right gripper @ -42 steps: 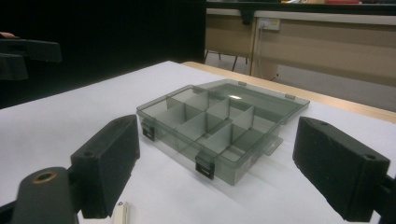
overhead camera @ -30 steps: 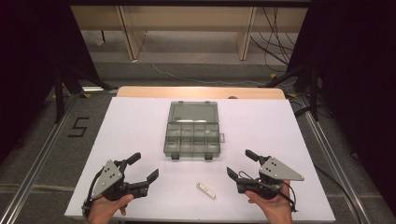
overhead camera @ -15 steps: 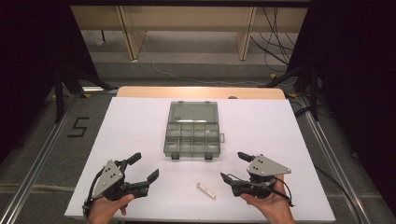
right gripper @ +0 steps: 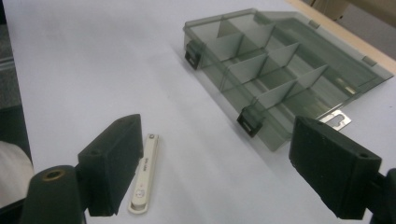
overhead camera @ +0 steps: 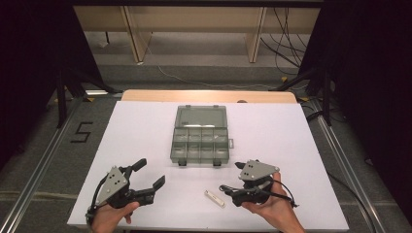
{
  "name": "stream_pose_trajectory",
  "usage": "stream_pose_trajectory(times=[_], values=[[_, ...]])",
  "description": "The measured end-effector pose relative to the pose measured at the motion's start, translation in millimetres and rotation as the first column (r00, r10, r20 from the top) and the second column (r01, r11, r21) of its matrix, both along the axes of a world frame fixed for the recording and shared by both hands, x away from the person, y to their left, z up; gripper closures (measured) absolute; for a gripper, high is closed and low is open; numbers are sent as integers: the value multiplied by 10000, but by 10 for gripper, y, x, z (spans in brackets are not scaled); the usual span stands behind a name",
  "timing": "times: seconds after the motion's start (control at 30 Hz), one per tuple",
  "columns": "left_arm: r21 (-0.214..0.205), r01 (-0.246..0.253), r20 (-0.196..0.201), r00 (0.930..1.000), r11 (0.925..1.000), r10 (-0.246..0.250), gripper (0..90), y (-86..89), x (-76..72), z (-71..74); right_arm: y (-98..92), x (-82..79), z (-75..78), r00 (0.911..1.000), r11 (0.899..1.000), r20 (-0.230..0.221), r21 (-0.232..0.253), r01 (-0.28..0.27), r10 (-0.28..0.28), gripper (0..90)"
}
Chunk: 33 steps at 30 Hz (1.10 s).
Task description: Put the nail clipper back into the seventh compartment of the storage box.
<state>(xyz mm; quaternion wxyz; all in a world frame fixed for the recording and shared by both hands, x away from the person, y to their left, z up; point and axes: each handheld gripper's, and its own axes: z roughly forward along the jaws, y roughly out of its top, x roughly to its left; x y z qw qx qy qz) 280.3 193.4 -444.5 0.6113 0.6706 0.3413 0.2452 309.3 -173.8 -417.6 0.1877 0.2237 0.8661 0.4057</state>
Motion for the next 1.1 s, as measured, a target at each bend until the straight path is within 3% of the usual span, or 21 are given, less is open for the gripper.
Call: stream_pose_trajectory(times=[0.4, 0.43, 0.53, 0.67, 0.87, 0.9, 0.93, 1.1], values=[[15, 7, 21, 10000, 10000, -7, 158, 4, 0, 2, 222, 70, -89, 9964, 9919, -592, -1079, -667, 606, 222], [6, 8, 19, 10000, 10000, -8, 158, 3, -1, 3, 274, 82, -116, 9930, 9858, -884, -1418, -901, 780, 234], [11, 19, 29, 10000, 10000, -19, 158, 3, -1, 4, 347, 96, -154, 9879, 9776, -1311, -1822, -1056, 823, 247], [9, 31, 39, 10000, 10000, -31, 158, 5, -1, 6, 442, 145, -221, 9816, 9607, -1657, -2432, -1341, 951, 266], [-27, 42, 27, 10000, 10000, -42, 158, 7, -5, 7, 555, 187, -267, 9733, 9433, -1975, -2843, -1712, 1171, 290], [-41, 39, 30, 10000, 10000, -39, 158, 7, -5, 8, 569, 188, -269, 9707, 9416, -2068, -2849, -1794, 1223, 297], [-39, 36, 33, 10000, 10000, -36, 158, 7, -6, 8, 609, 203, -287, 9661, 9331, -2205, -3002, -1981, 1342, 312], [-39, 31, 25, 10000, 10000, -31, 158, 9, -5, 7, 650, 229, -326, 9549, 9184, -2617, -3258, -2244, 1405, 347]])
